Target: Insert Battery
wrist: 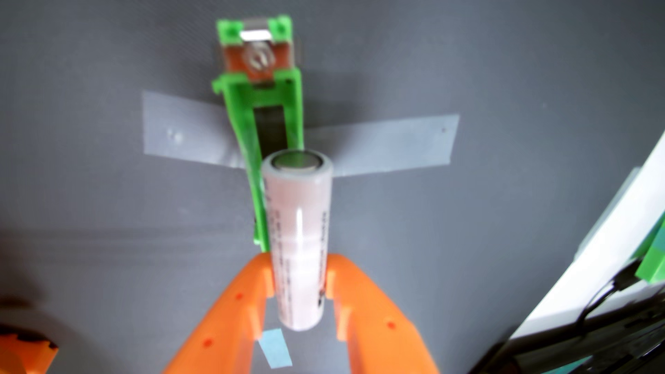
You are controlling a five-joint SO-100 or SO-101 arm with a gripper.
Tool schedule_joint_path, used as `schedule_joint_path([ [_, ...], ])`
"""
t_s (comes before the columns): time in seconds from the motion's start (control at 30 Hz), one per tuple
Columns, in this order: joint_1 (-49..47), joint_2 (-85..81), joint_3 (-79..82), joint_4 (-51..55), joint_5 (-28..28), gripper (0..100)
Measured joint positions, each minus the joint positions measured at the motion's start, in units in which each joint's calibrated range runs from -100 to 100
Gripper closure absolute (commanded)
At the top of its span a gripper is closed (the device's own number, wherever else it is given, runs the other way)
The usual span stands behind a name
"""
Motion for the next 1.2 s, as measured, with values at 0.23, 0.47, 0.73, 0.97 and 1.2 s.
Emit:
schedule_joint_path([
  [0.23,0.25,0.00,0.00,0.00,0.00,98],
  [0.47,0.00,0.00,0.00,0.00,0.00,98],
  [0.73,0.08,0.00,0.00,0.00,-1.12,98],
  [0.97,-3.52,0.00,0.00,0.00,-1.23,98],
  [1.2,-3.44,0.00,0.00,0.00,-1.23,98],
])
